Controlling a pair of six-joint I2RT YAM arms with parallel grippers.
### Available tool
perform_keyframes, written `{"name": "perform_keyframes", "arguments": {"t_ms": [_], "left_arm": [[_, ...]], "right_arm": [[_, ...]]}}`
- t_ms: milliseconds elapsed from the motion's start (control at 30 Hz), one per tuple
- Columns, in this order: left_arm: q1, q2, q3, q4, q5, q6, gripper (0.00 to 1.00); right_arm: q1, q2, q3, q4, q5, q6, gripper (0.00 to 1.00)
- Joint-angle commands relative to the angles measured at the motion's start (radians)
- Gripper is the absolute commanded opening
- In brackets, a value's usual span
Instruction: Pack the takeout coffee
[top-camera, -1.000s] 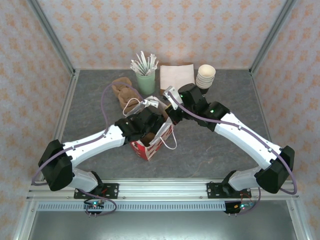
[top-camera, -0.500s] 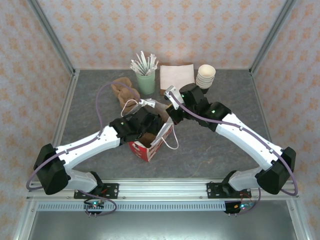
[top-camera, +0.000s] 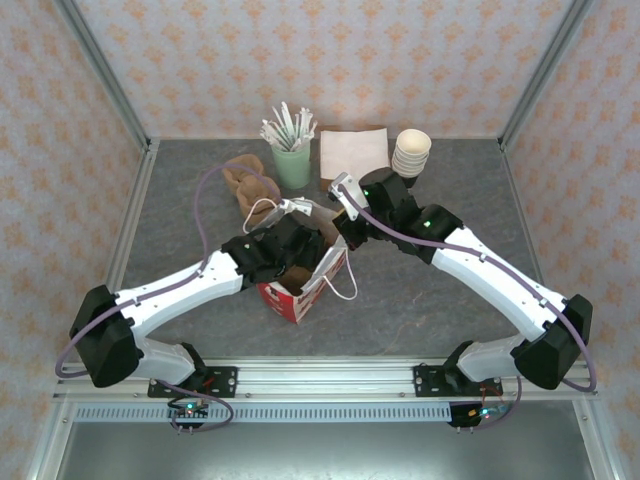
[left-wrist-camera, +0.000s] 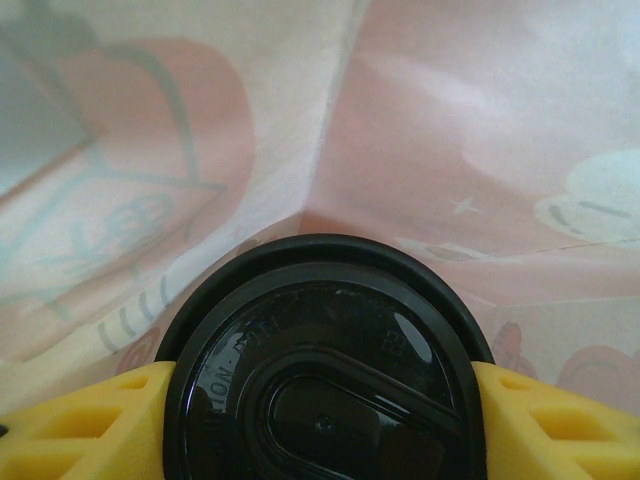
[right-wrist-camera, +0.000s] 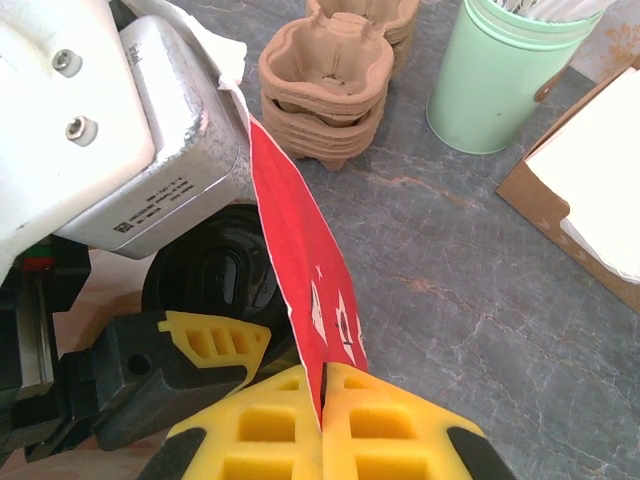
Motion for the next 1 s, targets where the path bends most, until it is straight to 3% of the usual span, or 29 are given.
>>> {"name": "perform_keyframes", "arguments": {"t_ms": [0, 500, 833, 900, 967], "left_arm": [[0.018, 0.035, -0.006, -0.062, -0.05, 0.021, 0.58], [0.008, 0.11, 0.005, -0.068, 0.009, 0.035, 0.58], [0.012, 0.099, -0.035, -0.03, 0.064, 0.011, 0.58], [0.013, 0.104, -0.038, -0.028, 0.074, 0.013, 0.58], [0.013, 0.107, -0.037, -0.029, 0.078, 0.014, 0.58]], "right_arm": [[-0.004, -0.024, 0.006, -0.011, 0.025, -0.022, 0.0], [-0.004, -0.016, 0.001, 0.005, 0.06, -0.024, 0.0], [-0.038, -0.005, -0.016, 0.029, 0.018, 0.061, 0.0], [-0.049, 0.001, -0.01, 0.023, 0.012, 0.085, 0.04], [-0.06, 0.006, 0.001, 0.018, 0.002, 0.107, 0.17]]}}
